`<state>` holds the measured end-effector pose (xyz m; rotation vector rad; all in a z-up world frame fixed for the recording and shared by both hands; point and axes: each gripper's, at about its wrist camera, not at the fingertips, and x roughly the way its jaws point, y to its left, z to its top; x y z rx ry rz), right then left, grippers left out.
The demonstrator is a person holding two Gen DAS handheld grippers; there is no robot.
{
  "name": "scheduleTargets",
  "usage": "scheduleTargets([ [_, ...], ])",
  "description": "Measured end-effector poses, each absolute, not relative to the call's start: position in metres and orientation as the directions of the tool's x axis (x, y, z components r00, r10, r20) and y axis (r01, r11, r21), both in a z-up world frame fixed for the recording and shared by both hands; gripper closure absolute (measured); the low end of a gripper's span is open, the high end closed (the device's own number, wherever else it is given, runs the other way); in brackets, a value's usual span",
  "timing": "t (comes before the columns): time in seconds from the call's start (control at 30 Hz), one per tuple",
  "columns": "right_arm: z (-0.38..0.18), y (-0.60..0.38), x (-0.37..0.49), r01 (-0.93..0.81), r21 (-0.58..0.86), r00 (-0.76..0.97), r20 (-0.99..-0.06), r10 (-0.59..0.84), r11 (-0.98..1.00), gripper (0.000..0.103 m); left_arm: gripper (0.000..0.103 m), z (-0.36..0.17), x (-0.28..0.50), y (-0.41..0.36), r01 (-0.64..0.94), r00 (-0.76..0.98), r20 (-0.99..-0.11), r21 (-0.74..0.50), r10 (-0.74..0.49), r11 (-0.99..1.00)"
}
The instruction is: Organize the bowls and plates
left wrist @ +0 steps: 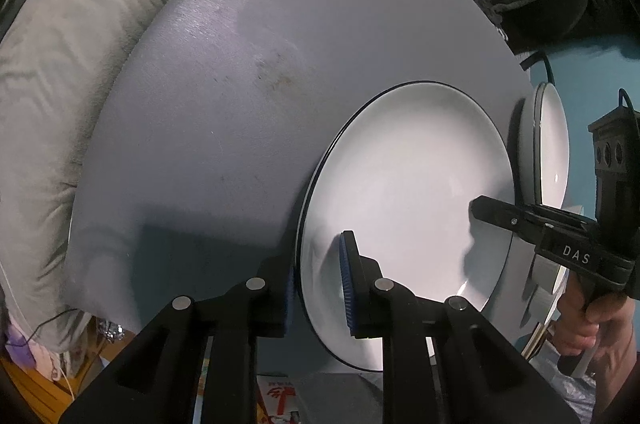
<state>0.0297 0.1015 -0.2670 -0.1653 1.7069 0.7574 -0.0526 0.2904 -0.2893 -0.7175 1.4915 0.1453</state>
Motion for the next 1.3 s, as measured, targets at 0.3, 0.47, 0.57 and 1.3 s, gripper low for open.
scheduleTargets([
  [0.3, -0.251, 0.08, 0.031, -0.484, 0.395, -0.272, -0.916, 0.295, 0.781, 0.088, 0.085, -0.267, -0.048, 0.277, -0.45, 0.119, -0.933, -0.355, -0.339, 0.819],
  [0.47, -0.235, 0.071, 0.033, -0.482, 0.381, -0.239, -0.923, 0.3, 0.789, 0.088, 0.085, -0.252, -0.036, 0.267, -0.414, 0.125, -0.932, -0.36, -0.34, 0.836],
  [0.57, -0.226, 0.067, 0.038, -0.482, 0.374, -0.219, -0.927, 0.304, 0.792, 0.088, 0.085, -0.245, -0.027, 0.262, -0.39, 0.131, -0.929, -0.37, -0.347, 0.843],
  [1.3, -0.201, -0.026, 0.105, -0.335, 0.388, -0.129, -0.922, 0.366, 0.859, 0.088, 0.085, -0.216, 0.075, 0.183, -0.258, 0.152, -0.909, -0.414, -0.387, 0.873],
])
